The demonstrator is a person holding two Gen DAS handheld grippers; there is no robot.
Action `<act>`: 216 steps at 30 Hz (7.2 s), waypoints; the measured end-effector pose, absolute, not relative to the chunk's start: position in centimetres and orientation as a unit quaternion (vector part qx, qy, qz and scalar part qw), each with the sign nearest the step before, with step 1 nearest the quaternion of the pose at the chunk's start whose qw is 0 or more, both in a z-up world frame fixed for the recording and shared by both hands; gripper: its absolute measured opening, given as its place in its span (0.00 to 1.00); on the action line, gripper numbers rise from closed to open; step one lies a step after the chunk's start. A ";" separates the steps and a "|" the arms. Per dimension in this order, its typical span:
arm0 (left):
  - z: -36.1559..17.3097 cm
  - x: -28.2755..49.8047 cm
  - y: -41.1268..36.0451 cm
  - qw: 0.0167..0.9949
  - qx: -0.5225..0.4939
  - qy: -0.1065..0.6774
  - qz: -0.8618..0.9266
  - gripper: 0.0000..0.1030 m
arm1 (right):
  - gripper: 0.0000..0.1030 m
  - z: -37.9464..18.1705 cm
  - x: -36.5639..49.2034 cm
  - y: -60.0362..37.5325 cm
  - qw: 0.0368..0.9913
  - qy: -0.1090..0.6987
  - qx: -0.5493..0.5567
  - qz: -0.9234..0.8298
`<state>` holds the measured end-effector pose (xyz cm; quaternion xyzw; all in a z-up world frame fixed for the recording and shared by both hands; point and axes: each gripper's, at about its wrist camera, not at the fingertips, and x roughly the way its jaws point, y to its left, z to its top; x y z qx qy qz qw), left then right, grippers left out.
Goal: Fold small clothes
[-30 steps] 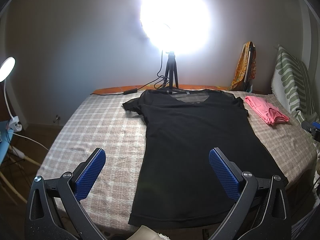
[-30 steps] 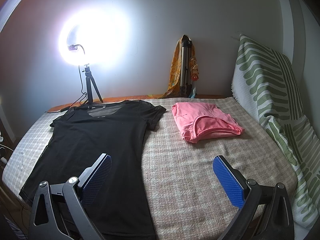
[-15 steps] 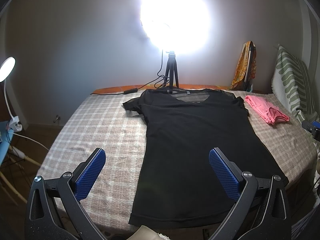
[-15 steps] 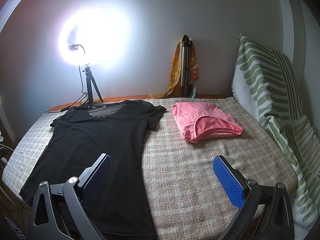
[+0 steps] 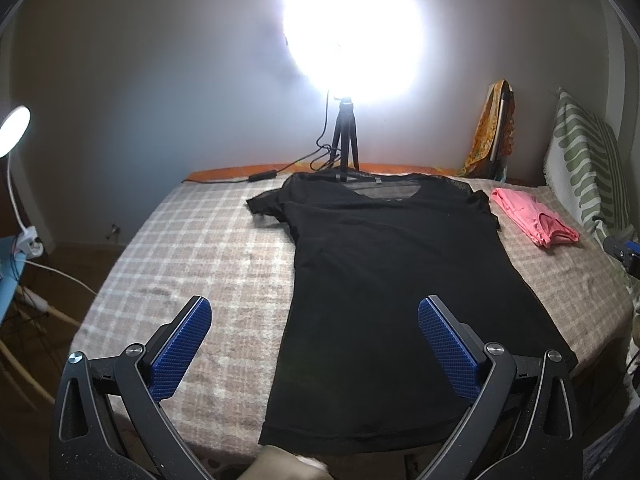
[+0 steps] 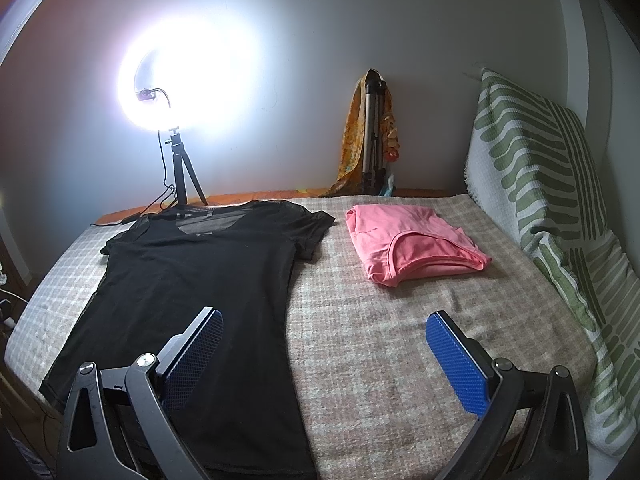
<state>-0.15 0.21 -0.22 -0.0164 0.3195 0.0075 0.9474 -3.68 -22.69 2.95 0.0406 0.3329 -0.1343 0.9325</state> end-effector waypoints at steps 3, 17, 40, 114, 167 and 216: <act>-0.7 -0.2 0.7 0.945 -0.023 0.327 0.007 1.00 | 1.00 2.9 -3.3 -22.2 0.933 0.331 0.042 -0.131; -3.3 0.4 3.9 0.923 -0.080 0.376 -0.031 0.87 | 1.00 3.8 -0.4 -18.5 0.939 0.327 0.026 -0.102; -9.4 1.5 7.3 0.871 -0.147 0.461 -0.084 0.44 | 0.99 3.8 14.5 -5.8 0.922 0.378 -0.017 0.078; -9.8 4.9 4.1 0.859 -0.185 0.443 -0.178 0.01 | 0.00 -7.0 40.9 4.7 0.863 0.498 -0.011 0.086; -6.9 4.6 -0.5 0.853 -0.129 0.435 -0.257 0.27 | 0.51 -3.8 24.6 -20.4 0.879 0.470 0.086 0.013; -10.0 4.8 -4.6 0.822 -0.093 0.471 -0.306 0.45 | 0.54 -1.8 2.2 -26.8 0.888 0.422 0.181 0.000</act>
